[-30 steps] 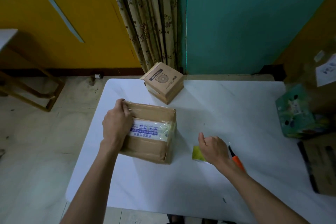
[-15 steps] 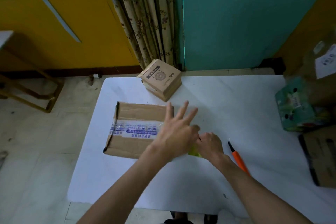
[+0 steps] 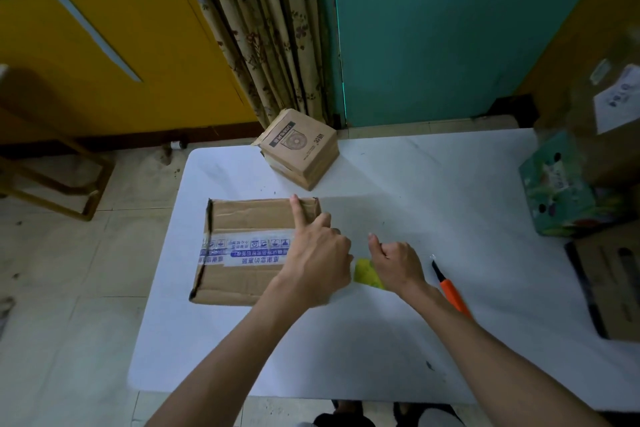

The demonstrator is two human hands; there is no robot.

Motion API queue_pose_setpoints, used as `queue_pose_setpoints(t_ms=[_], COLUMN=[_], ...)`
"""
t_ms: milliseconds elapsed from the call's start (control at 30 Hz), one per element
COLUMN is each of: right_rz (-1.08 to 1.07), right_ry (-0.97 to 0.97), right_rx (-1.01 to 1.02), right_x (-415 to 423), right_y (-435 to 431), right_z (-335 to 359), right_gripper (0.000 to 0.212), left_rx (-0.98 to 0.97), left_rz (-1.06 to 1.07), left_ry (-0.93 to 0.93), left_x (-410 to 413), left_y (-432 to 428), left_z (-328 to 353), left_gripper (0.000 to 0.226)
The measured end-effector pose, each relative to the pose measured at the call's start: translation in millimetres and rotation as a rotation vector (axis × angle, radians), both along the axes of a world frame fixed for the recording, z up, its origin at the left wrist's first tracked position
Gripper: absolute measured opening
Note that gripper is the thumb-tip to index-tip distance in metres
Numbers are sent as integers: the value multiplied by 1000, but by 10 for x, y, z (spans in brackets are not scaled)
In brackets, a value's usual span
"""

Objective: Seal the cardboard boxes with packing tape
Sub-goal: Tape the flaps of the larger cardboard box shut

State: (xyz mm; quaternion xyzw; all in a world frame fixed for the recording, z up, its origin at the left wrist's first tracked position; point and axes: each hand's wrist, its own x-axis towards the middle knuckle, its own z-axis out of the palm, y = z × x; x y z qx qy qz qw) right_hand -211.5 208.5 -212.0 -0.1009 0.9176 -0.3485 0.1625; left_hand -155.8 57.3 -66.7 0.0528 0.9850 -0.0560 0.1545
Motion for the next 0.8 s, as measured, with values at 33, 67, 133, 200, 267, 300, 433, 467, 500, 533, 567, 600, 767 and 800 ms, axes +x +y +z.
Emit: queue_pose_setpoints(t_ms=[33, 67, 133, 200, 267, 300, 433, 467, 500, 533, 567, 600, 767, 800], right_rz=[-8, -17, -41, -67, -74, -65, -46, -81, -142, -218, -289, -352, -282, -245], right_ry=[-7, -16, -23, -17, -27, -34, -44, -28, -5, 34, 79, 94, -101, -108], right_rx=[-21, -47, -90, -112, -122, -124, -156, -167, -168, -142, -98, -17, 424, 410], right_x=[11, 24, 45, 37, 12, 8, 48, 49, 54, 64, 84, 118, 439, 471], right_y=[10, 16, 48, 70, 73, 74, 65, 116, 208, 342, 506, 699, 1403, 1452], right_z=[-15, -21, -25, -30, -39, -51, -97, -124, -157, -194, -236, -282, -544, -561], right_gripper=[69, 69, 68, 68, 67, 66, 60, 57, 51, 45, 37, 27, 47, 43], left_rx=[3, 9, 24, 41, 66, 75, 102, 101, 96, 91, 88, 86, 61, 56], left_rz=[2, 8, 16, 26, 30, 27, 38, 39, 40, 40, 39, 39, 43, 38], left_ry=[1, -1, -7, -8, -6, -9, -17, -20, -25, -26, -19, -10, -15, -13], left_x=[-4, -8, -15, -20, -19, -18, -16, -20, -19, -17, -14, -11, -21, -29], left_y=[17, 26, 40, 31, -1, -14, -39, -39, -40, -42, -47, -54, -22, -7], left_z=[4, 10, 19, 21, 10, 6, 3, 4, 1, -6, -18, -31, -30, -20], left_gripper=[33, 33, 33, 34, 35, 35, 31, 30, 29, 28, 26, 25, 23, 23])
